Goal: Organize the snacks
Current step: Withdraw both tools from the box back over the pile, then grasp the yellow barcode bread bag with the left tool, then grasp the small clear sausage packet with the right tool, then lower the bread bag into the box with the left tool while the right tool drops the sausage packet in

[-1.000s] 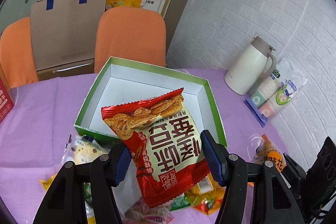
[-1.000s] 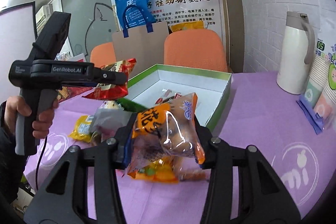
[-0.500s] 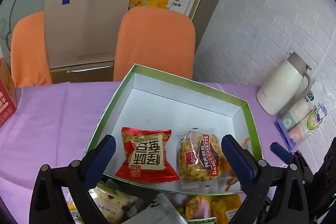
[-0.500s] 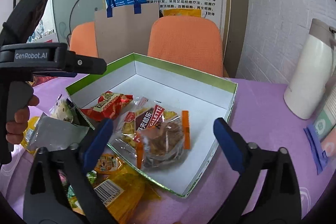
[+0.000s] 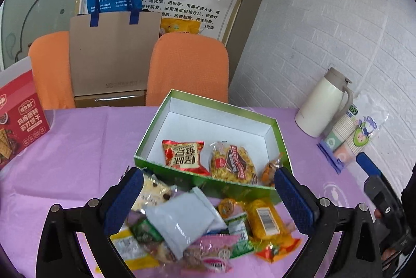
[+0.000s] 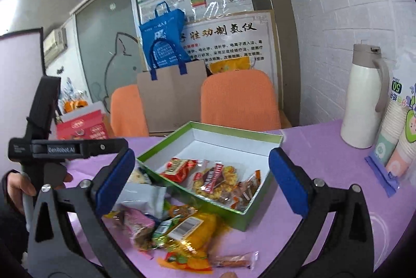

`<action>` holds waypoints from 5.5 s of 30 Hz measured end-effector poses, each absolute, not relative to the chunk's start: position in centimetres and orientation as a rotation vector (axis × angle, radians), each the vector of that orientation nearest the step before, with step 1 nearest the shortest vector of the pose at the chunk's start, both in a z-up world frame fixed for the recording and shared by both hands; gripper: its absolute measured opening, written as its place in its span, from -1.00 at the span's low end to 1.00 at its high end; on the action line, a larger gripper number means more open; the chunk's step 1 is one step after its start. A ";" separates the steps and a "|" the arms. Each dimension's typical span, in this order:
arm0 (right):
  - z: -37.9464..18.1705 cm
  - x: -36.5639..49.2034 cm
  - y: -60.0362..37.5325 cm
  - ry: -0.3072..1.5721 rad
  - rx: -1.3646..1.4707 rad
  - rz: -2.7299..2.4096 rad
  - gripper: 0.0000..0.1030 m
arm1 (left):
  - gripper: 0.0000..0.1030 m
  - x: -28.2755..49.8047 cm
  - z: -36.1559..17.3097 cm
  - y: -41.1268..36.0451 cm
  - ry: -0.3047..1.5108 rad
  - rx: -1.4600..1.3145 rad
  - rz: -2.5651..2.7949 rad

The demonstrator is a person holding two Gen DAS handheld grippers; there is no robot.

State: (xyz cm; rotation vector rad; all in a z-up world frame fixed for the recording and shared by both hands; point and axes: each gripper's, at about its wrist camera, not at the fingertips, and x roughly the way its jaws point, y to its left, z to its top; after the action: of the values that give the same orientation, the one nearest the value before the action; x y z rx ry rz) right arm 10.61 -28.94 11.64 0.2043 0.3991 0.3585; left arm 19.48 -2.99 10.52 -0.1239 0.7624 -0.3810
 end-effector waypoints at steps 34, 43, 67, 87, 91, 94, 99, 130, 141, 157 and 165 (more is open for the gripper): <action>2.4 12.9 -22.3 0.778 0.131 0.253 0.99 | 0.98 4.1 0.9 4.0 0.832 -0.181 -0.311; 1.2 13.8 -23.4 0.828 0.149 0.247 0.64 | 0.98 5.1 0.0 4.5 0.865 -0.206 -0.300; 4.8 2.8 -27.5 0.691 0.201 0.354 -0.18 | 0.98 4.5 0.8 1.9 0.862 -0.184 -0.367; 3.9 1.9 -33.0 0.649 0.239 0.228 0.31 | 0.97 4.4 1.6 -7.3 0.891 -0.085 -0.633; 3.9 3.1 -34.1 0.643 0.215 0.209 0.31 | 0.97 4.6 1.4 -11.3 0.887 -0.017 -0.712; 3.7 4.0 -34.2 0.641 0.196 0.229 0.31 | 0.97 5.3 0.4 -13.6 0.925 0.020 -0.740; 3.0 7.2 -33.4 0.685 0.170 0.318 0.00 | 0.49 6.1 -1.4 -15.2 0.970 0.055 -0.756; -1.0 9.7 -28.8 0.918 0.072 0.372 -0.22 | 0.15 6.3 -1.2 -5.8 0.986 -0.106 -0.551; -1.6 9.7 -28.9 0.929 0.072 0.345 -0.52 | 0.04 7.4 -2.4 -6.2 1.016 -0.097 -0.557; 7.7 9.6 -29.6 0.675 0.126 0.365 -0.58 | -0.23 11.3 8.7 -5.2 0.789 -0.090 -0.577; 7.3 16.4 -28.9 0.684 0.217 0.401 -0.57 | -0.23 20.3 10.3 -7.6 0.774 -0.109 -0.490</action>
State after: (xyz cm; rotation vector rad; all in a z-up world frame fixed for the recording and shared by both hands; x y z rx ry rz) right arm 16.37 -28.88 7.35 0.2170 0.6840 0.4011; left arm 20.31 -7.63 10.31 -0.1086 0.7737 -0.4905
